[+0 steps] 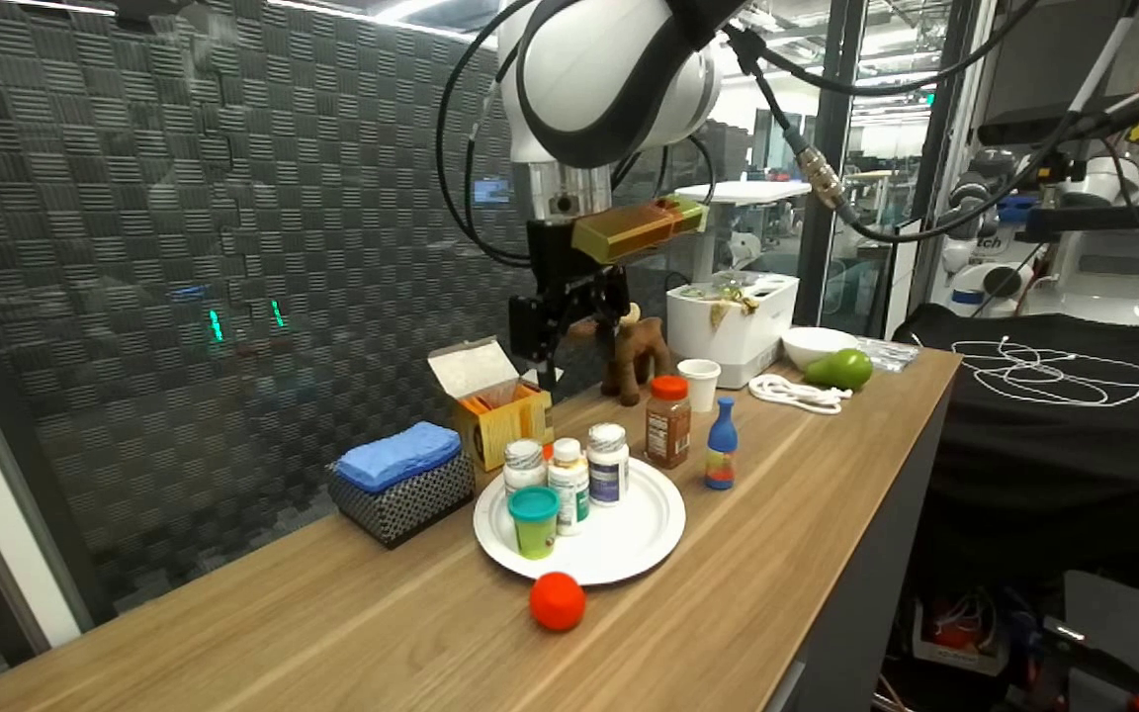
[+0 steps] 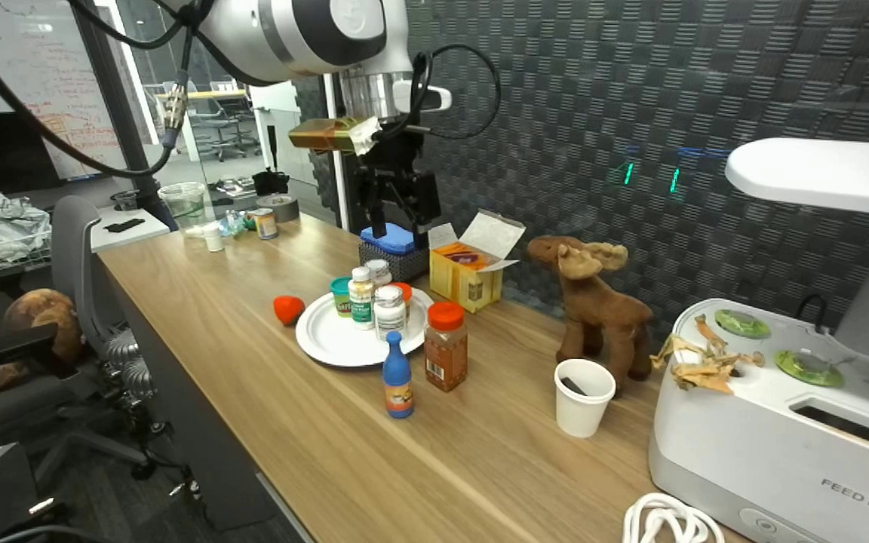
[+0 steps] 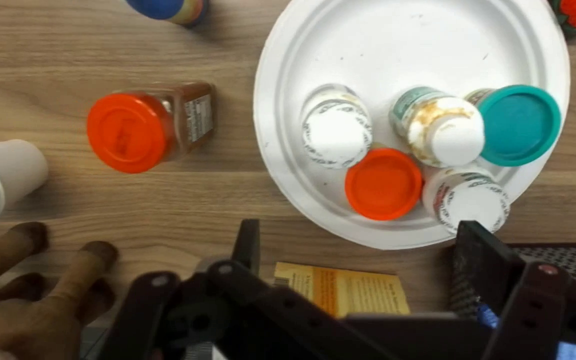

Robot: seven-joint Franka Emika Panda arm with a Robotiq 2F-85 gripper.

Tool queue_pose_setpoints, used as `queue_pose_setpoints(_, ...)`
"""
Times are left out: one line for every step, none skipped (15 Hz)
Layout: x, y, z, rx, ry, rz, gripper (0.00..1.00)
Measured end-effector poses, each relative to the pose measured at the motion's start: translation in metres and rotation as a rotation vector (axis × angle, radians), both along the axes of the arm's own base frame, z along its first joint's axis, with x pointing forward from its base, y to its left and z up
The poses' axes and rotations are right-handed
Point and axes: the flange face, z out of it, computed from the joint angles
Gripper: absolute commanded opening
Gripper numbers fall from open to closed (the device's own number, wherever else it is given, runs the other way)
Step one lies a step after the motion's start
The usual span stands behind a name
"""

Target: Pick up all the objects surrounding the white plate and arrange them on the plate

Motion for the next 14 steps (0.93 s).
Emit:
queue_pose_setpoints(0.001,-0.012,0.003,-0.003,-0.004,-0.018,1.00)
queue_pose_setpoints(0.001,-0.025,0.003,-0.006,-0.004,-0.036,1.00)
queue_pose_setpoints(0.001,-0.037,0.001,-0.009,-0.001,-0.054,1.00)
queue_pose_setpoints(0.001,-0.048,-0.001,-0.011,0.004,-0.070,1.00)
queue_pose_setpoints(0.000,-0.057,-0.004,-0.013,0.010,-0.084,1.00)
queue_pose_setpoints(-0.001,-0.065,-0.007,-0.015,0.017,-0.097,1.00)
queue_pose_setpoints(-0.003,-0.071,-0.011,-0.016,0.024,-0.106,1.00)
queue_pose_setpoints(-0.005,-0.076,-0.014,-0.017,0.031,-0.113,1.00)
queue_pose_setpoints(-0.007,-0.080,-0.016,-0.019,0.037,-0.120,1.00)
queue_pose_setpoints(-0.009,-0.083,-0.018,-0.020,0.043,-0.125,1.00)
queue_pose_setpoints(-0.011,-0.085,-0.020,-0.020,0.048,-0.129,1.00)
queue_pose_setpoints(-0.013,-0.088,-0.022,-0.021,0.053,-0.133,1.00)
queue_pose_setpoints(-0.015,-0.091,-0.023,-0.021,0.057,-0.138,1.00)
queue_pose_setpoints(-0.018,-0.094,-0.025,-0.021,0.062,-0.143,1.00)
